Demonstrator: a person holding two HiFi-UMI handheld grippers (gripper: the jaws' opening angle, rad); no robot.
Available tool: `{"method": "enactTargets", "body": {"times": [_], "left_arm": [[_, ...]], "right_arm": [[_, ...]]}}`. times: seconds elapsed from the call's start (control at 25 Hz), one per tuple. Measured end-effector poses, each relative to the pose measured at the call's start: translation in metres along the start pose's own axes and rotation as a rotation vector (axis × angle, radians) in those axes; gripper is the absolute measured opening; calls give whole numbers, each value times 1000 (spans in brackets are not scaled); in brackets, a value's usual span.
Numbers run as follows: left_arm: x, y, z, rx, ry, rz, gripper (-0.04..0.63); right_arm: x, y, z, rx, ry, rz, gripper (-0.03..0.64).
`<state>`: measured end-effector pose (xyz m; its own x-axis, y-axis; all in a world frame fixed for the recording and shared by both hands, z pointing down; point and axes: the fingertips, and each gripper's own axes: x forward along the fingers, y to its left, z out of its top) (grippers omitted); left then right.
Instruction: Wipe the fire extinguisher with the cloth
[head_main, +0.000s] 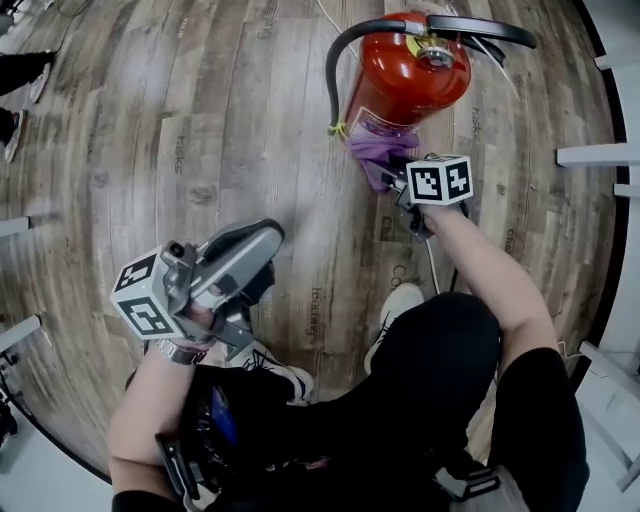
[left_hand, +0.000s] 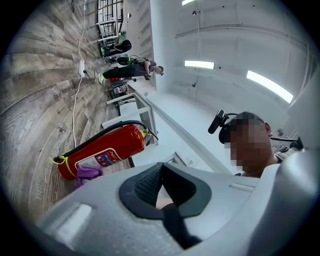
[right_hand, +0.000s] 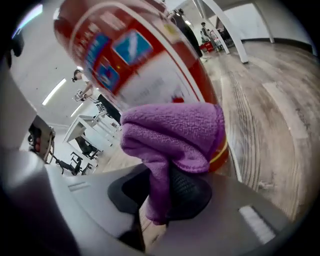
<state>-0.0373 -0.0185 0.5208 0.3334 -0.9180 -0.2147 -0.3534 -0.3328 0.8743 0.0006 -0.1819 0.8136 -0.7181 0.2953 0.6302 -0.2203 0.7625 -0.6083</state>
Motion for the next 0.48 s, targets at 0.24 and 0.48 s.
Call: {"method": "enactTargets", "body": {"times": [0.24, 0.48], "left_arm": [[-16, 10, -2, 15, -3, 63, -3], [-21, 15, -3, 22, -1, 76, -3]], "right_arm": [[59, -46, -44, 72, 154, -67, 78], [48, -33, -35, 81, 101, -34, 78]]}}
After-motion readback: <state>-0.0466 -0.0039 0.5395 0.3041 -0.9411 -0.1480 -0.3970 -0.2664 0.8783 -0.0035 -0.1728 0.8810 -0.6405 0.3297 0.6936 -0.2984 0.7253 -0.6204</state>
